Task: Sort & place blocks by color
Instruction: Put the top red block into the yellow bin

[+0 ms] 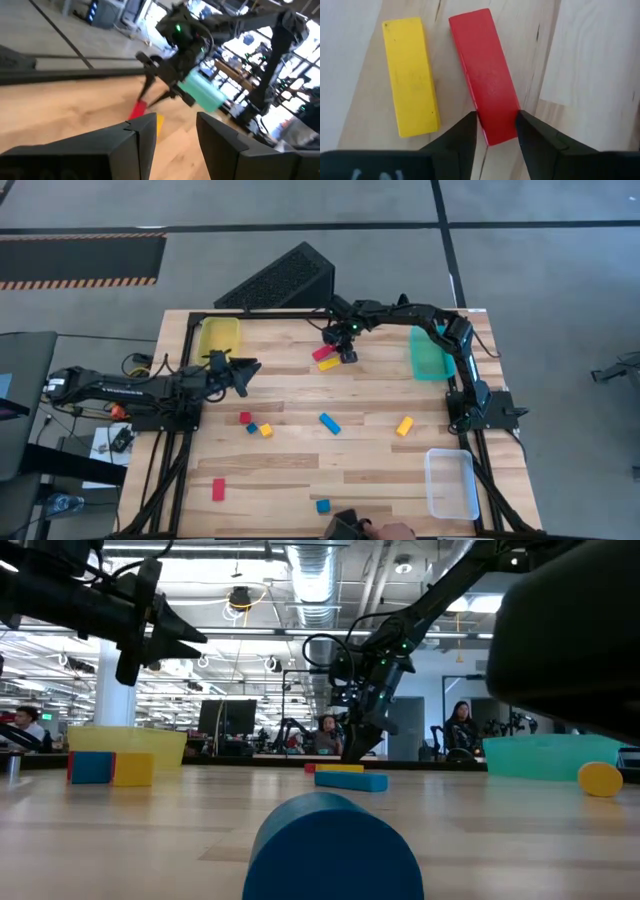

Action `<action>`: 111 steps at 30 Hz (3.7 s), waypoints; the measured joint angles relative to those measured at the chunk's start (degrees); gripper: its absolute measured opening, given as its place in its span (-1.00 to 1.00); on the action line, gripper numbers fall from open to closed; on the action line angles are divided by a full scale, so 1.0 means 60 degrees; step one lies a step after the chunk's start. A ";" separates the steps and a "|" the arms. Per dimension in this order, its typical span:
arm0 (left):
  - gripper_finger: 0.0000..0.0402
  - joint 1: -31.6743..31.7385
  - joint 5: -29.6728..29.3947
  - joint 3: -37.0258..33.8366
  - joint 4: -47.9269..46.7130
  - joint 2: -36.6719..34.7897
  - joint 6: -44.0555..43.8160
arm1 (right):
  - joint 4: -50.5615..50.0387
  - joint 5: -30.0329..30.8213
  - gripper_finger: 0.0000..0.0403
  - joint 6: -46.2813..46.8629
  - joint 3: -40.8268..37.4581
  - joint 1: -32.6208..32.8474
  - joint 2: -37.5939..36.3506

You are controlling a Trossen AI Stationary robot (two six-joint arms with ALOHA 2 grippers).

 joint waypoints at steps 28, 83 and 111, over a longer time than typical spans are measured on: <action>-0.36 -0.1465 0.0328 -0.0004 0.0020 0.0958 -0.0957 | -0.4219 -0.0427 -0.94 0.2922 -0.0106 0.0414 -0.1237; 0.02 -0.1989 -0.1306 -0.0015 -0.3685 0.0956 -0.5302 | 0.0687 0.2833 -0.45 0.7030 -0.3613 0.1758 -0.3383; 0.33 -0.0555 -0.0204 0.0800 0.1645 0.3083 -0.0911 | 0.5531 0.4721 -0.34 0.8513 -0.3278 0.4068 -0.3749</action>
